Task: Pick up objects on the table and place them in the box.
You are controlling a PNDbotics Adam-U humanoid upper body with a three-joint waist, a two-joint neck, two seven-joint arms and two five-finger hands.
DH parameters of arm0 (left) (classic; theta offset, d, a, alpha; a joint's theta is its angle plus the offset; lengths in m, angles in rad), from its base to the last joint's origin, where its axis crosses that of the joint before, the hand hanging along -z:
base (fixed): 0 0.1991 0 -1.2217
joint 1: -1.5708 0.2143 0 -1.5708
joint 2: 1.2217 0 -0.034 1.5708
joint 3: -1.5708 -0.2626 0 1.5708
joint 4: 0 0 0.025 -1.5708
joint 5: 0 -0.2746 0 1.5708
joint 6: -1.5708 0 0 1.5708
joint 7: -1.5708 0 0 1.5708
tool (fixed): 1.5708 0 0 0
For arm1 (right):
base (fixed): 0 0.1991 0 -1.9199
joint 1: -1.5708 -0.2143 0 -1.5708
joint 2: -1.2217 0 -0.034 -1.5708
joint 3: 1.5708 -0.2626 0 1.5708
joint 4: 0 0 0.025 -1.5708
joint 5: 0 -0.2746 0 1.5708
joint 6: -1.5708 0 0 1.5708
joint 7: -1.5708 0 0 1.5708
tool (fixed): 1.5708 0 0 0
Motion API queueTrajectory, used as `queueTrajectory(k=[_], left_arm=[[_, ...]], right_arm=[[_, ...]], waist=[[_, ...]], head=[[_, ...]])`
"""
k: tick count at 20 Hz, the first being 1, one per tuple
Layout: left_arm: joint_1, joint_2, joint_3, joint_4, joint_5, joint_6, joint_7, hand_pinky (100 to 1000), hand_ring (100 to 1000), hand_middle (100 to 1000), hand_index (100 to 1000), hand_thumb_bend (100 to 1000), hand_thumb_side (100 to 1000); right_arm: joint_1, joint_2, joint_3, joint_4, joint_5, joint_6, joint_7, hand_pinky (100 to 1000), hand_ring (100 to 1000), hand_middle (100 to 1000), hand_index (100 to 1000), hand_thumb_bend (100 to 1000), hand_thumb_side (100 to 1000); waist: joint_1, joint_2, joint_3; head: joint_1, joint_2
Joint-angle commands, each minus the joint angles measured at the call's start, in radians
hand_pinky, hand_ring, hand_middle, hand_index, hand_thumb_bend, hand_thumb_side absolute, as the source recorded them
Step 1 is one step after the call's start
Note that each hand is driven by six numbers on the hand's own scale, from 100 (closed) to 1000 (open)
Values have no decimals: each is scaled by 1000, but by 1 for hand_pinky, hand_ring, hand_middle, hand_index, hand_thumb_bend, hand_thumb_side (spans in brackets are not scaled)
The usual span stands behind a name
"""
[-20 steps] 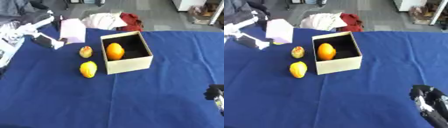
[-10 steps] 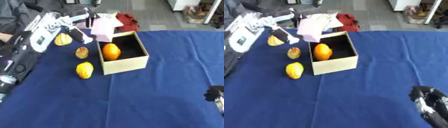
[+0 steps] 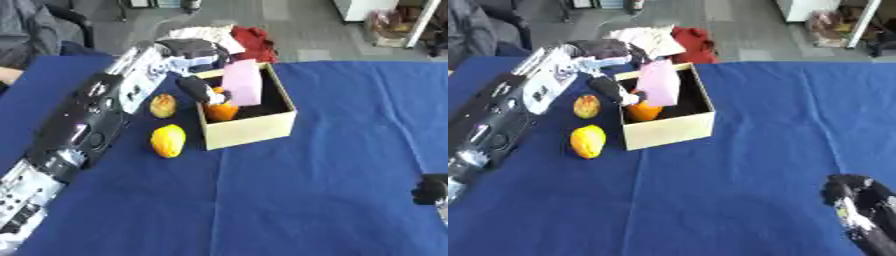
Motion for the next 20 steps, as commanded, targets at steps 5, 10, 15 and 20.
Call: queueTrajectory(k=[5, 10, 15, 20], left_arm=[[25, 76, 15, -64, -42, -20, -35, 884, 847, 896, 984, 390, 738], [109, 174, 43, -214, 32, -23, -27, 874, 829, 864, 963, 366, 649], [277, 307, 74, -407, 144, 3, -68, 859, 808, 838, 942, 397, 700], [378, 352, 85, -456, 178, 35, -117, 840, 783, 812, 918, 405, 722]], right_arm=[[-8, -12, -6, -11, -2, -3, -1, 634, 636, 590, 692, 100, 450], [-6, -15, -12, -11, 1, -4, -6, 634, 635, 590, 692, 100, 451], [-6, -20, -16, -12, 4, -5, -11, 635, 635, 590, 692, 100, 461], [-6, -21, -16, -14, 5, -5, -11, 634, 635, 590, 692, 100, 448]], waist=[[-5, -17, 12], [0, -15, 21], [9, -10, 36], [9, -10, 45]], head=[[-9, -16], [-22, -17], [-35, -18], [-38, -19]])
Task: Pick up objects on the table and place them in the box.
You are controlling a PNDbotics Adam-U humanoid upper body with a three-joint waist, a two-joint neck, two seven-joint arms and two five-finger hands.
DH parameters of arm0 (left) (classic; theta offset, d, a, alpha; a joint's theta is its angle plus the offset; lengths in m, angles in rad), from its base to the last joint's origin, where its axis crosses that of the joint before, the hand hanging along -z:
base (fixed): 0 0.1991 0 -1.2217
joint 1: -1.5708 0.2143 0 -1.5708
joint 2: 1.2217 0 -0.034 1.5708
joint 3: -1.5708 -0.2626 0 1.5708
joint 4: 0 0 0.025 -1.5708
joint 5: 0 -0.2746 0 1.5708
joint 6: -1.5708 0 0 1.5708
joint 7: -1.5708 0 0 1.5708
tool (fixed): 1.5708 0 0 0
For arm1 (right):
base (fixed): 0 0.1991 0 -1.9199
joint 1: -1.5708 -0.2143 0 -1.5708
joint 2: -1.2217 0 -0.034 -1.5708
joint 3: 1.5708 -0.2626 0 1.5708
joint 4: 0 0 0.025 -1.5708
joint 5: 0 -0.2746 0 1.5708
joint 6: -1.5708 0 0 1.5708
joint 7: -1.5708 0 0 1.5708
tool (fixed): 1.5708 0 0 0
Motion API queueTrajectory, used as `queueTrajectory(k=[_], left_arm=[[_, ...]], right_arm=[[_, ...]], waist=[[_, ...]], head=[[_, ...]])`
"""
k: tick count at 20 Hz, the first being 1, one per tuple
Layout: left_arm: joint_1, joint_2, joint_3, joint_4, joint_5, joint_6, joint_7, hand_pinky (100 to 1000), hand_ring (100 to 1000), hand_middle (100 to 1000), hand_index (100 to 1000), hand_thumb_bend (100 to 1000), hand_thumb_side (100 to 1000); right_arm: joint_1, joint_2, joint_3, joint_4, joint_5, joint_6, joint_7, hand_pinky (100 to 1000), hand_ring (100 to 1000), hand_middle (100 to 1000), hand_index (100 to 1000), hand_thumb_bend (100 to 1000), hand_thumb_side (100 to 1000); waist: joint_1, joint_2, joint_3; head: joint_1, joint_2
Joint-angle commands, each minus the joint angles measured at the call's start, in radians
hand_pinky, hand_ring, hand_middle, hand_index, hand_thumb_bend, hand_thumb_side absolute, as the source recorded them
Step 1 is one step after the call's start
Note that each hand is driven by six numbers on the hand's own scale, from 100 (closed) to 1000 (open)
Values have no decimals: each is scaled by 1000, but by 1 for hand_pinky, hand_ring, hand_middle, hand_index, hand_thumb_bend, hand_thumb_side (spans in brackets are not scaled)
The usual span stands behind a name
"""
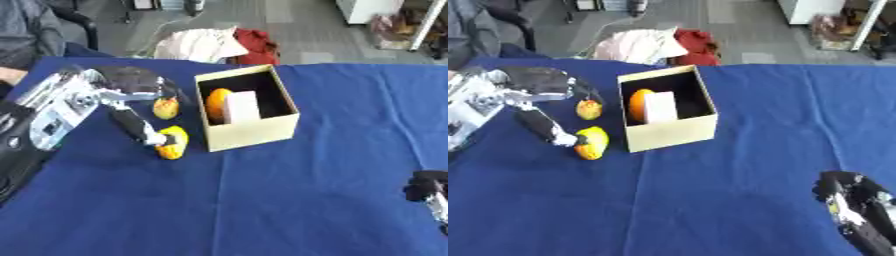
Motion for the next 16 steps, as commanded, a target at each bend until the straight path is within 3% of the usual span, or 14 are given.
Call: queueTrajectory(k=[1, 12, 16], left_arm=[[10, 50, 18, -24, 16, 18, -21, 838, 781, 809, 916, 407, 718], [-11, -59, -27, 172, -156, 38, 53, 829, 771, 799, 903, 442, 611], [-19, -97, -31, 227, -192, 30, 106, 812, 737, 757, 868, 396, 500]], right_arm=[[-8, -19, -9, -14, 5, -2, -1, 634, 635, 590, 692, 100, 447], [-9, -18, -8, -11, 3, -1, -1, 634, 635, 590, 693, 100, 446], [-9, -17, -7, -11, 2, -1, 0, 634, 635, 590, 693, 100, 450]], waist=[[7, -12, 2], [-1, -13, 1], [-1, -12, -1]], head=[[-2, -11], [0, -11], [0, -10]])
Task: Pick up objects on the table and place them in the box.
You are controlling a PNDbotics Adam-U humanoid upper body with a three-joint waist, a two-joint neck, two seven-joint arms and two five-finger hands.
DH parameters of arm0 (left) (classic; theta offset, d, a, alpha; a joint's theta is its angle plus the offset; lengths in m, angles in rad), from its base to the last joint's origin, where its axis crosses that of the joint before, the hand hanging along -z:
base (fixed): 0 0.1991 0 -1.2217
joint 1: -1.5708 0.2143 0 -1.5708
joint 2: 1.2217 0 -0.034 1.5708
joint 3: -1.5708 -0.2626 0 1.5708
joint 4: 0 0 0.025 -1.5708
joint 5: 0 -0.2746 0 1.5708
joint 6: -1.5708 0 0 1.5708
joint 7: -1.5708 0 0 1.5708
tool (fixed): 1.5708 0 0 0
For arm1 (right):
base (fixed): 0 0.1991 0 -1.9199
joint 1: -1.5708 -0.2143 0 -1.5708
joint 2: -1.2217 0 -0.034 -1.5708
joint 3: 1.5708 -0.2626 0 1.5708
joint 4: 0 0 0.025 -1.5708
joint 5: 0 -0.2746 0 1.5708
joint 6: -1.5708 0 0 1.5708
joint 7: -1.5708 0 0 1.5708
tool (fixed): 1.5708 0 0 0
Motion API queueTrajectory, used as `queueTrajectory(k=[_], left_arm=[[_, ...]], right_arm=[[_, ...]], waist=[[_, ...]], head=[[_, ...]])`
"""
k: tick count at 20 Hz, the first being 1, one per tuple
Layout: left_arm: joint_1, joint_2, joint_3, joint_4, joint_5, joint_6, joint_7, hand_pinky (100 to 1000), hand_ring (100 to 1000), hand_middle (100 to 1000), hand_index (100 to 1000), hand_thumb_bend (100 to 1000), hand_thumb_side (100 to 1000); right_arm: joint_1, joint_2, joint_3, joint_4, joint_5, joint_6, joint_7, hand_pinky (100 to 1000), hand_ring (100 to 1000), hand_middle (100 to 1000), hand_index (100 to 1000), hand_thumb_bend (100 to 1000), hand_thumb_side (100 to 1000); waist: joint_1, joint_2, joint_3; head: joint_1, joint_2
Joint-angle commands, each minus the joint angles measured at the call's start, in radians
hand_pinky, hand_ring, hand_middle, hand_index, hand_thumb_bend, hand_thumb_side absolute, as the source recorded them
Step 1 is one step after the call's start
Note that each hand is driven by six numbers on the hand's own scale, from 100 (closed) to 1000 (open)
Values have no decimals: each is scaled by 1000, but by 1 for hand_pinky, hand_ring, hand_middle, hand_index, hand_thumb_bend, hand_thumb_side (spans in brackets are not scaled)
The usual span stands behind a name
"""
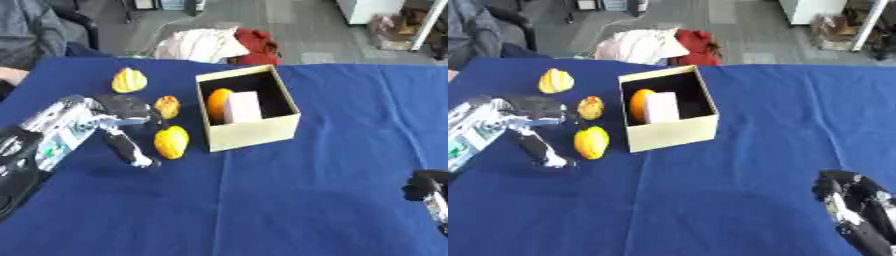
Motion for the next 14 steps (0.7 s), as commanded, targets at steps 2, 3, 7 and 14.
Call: queueTrajectory(k=[2, 3, 7, 14], left_arm=[[-20, -11, 2, 36, -20, -4, 63, 794, 693, 701, 826, 351, 428], [-21, -15, 2, 39, -15, -3, 80, 778, 651, 639, 786, 327, 364], [-24, -20, 8, 32, 15, 16, 147, 721, 539, 516, 680, 268, 237], [-32, -3, 35, -41, 97, 63, 256, 626, 391, 358, 519, 129, 205]], right_arm=[[-9, -16, -7, -12, 1, -1, 0, 634, 635, 591, 693, 100, 450], [-9, -16, -7, -12, 1, -1, 0, 634, 635, 590, 692, 100, 451], [-9, -16, -7, -12, 1, -1, -1, 634, 635, 591, 692, 100, 455], [-10, -15, -8, -12, 2, -1, 0, 634, 635, 591, 692, 100, 451]], waist=[[-1, -12, -2], [-1, -11, -3], [1, -11, -3], [3, -12, -6]], head=[[1, -9], [0, -9], [1, -8], [0, -9]])
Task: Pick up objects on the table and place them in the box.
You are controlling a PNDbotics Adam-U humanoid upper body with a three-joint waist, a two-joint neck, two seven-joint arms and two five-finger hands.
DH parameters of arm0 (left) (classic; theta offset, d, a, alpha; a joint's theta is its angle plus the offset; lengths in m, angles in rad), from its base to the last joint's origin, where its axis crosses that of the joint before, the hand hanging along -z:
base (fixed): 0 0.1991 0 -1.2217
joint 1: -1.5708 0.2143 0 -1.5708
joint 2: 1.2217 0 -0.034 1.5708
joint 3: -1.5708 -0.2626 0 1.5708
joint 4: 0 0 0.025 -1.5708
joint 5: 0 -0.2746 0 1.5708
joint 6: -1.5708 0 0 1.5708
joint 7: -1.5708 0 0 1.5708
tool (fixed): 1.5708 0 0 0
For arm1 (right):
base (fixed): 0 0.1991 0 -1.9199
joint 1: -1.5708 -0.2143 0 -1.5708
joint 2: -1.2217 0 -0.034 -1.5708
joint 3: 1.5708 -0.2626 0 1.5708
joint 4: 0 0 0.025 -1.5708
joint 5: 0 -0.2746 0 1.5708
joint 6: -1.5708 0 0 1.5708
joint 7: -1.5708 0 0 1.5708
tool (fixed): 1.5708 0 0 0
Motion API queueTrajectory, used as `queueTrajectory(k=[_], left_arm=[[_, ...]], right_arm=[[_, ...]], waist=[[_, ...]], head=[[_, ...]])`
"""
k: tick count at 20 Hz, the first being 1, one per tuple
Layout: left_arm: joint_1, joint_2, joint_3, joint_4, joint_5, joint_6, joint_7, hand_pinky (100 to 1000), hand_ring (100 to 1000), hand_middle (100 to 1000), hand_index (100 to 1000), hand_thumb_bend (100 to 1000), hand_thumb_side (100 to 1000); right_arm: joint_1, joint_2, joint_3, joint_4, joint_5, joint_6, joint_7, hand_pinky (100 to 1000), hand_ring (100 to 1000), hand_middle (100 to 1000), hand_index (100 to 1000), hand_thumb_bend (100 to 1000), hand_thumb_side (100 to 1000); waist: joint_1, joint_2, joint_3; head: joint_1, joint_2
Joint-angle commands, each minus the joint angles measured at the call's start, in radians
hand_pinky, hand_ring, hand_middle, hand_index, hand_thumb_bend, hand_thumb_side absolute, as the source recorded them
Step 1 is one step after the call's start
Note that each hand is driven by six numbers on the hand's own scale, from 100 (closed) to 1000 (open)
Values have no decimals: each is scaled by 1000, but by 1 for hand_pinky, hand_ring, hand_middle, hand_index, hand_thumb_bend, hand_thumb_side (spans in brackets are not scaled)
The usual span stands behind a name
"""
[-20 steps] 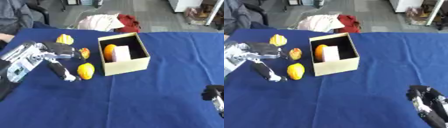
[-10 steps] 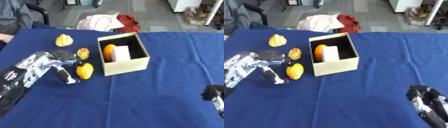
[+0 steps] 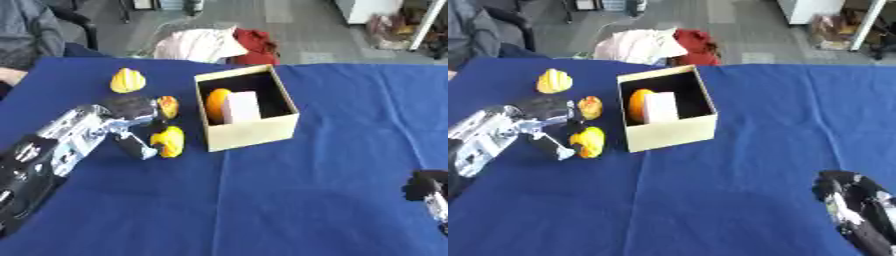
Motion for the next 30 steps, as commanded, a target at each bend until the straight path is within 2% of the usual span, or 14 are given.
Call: queueTrajectory(k=[1, 5, 8, 11, 15, 23, 25, 29, 30], left_arm=[[-28, 42, 33, -65, 51, 14, 31, 623, 383, 349, 512, 109, 201], [-94, 72, 67, -135, 109, 39, 40, 632, 386, 351, 517, 114, 184], [-181, 61, 75, -108, 114, 60, 48, 635, 392, 355, 524, 105, 177], [-267, 17, 63, -17, 97, 71, 59, 636, 397, 359, 528, 100, 176], [-357, -60, 33, 127, 46, 49, 69, 641, 411, 371, 540, 106, 180], [-444, -194, 20, 340, -83, 1, 115, 648, 436, 398, 566, 100, 185], [-451, -214, 19, 370, -97, -4, 128, 662, 471, 444, 613, 103, 185], [-453, -233, 12, 395, -121, -16, 131, 712, 577, 578, 773, 153, 182], [-452, -233, 12, 394, -125, -20, 129, 734, 614, 628, 837, 188, 176]], right_arm=[[-9, -15, -8, -12, 2, -1, -1, 634, 635, 591, 692, 100, 451], [-9, -16, -6, -11, 1, -1, 1, 634, 635, 591, 693, 100, 453], [-8, -16, -3, -10, 0, -1, 4, 634, 635, 591, 692, 100, 457], [-10, -15, 1, -10, -2, 0, 7, 634, 635, 591, 692, 100, 467], [-17, -11, 9, -11, -8, 2, 13, 634, 635, 591, 692, 100, 467], [-27, -2, 22, -11, -21, 7, 24, 634, 634, 591, 692, 100, 485], [-29, -1, 24, -11, -22, 7, 26, 634, 634, 591, 692, 100, 486], [-28, 1, 25, -11, -24, 8, 28, 634, 634, 591, 693, 100, 487], [-28, 1, 25, -11, -24, 8, 28, 634, 635, 591, 693, 100, 484]], waist=[[3, -12, -2], [4, -14, -2], [3, -16, -9], [3, -15, -23], [-3, -10, -44], [-16, -1, -82], [-18, 0, -88], [-20, 0, -93], [-20, -1, -93]], head=[[-1, -9], [-1, -8], [4, -9], [9, -12], [15, -26], [44, -32], [48, -32], [50, -33], [49, -33]])
